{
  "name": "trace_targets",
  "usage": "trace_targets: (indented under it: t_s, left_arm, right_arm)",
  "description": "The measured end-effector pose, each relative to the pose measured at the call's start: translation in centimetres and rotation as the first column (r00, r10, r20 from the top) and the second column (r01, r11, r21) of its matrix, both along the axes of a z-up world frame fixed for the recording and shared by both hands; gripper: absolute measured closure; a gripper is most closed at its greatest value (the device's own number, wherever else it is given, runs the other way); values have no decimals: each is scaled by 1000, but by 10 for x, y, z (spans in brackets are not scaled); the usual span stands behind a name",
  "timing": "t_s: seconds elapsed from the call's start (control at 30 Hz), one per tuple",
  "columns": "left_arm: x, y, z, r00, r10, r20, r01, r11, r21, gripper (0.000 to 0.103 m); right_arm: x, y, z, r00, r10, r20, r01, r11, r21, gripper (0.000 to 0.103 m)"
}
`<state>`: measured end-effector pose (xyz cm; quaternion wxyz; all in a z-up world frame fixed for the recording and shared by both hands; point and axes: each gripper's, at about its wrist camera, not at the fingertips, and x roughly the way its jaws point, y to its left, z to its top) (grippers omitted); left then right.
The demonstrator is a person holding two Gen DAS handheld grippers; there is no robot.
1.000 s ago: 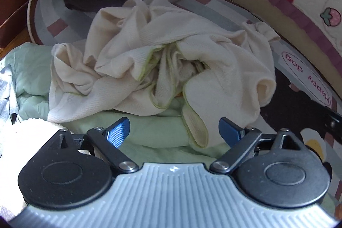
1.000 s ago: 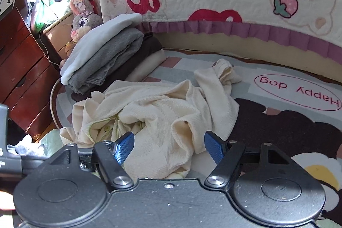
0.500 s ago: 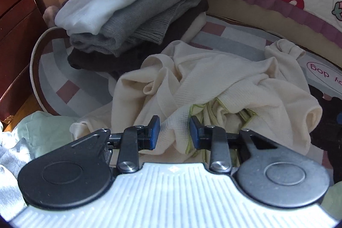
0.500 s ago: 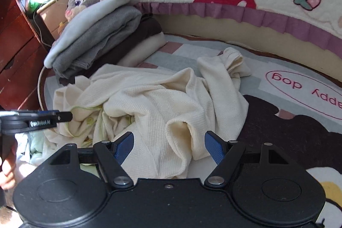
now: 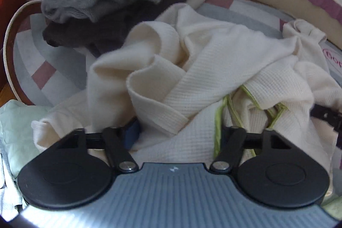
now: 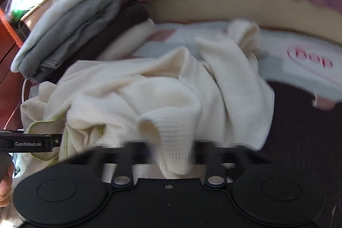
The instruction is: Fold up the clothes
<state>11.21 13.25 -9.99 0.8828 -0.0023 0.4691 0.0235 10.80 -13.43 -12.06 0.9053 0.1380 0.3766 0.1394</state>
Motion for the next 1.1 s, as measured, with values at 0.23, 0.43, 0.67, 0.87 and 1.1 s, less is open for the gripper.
trace_targets:
  t_s: [0.23,0.43,0.67,0.87,1.1]
  left_arm:
    - [-28,5,29,981,-32,189,25,999,41,79]
    - [-52,-7,71,930,-102,353,80,994,77,81]
    - [-77,-16,136,860,-177,479,174,983,50,82]
    - [-105,-20,188,815,-206,541,297,951,-85,82]
    - [-164,-50,221,756,-326,567,451,888,-91,83]
  right_arm:
    - [-49,-29,73,960,-129,249,155,984,-88,95]
    - [-94,-65,135,896,-186,403,279,942,-187,95]
    - [-154,-98,199,830,-216,515,405,867,-290,96]
    - [-190,-128,260,798,-196,570,461,807,-369,96]
    - [-182,-150,335,773,-124,622,461,784,-416,96]
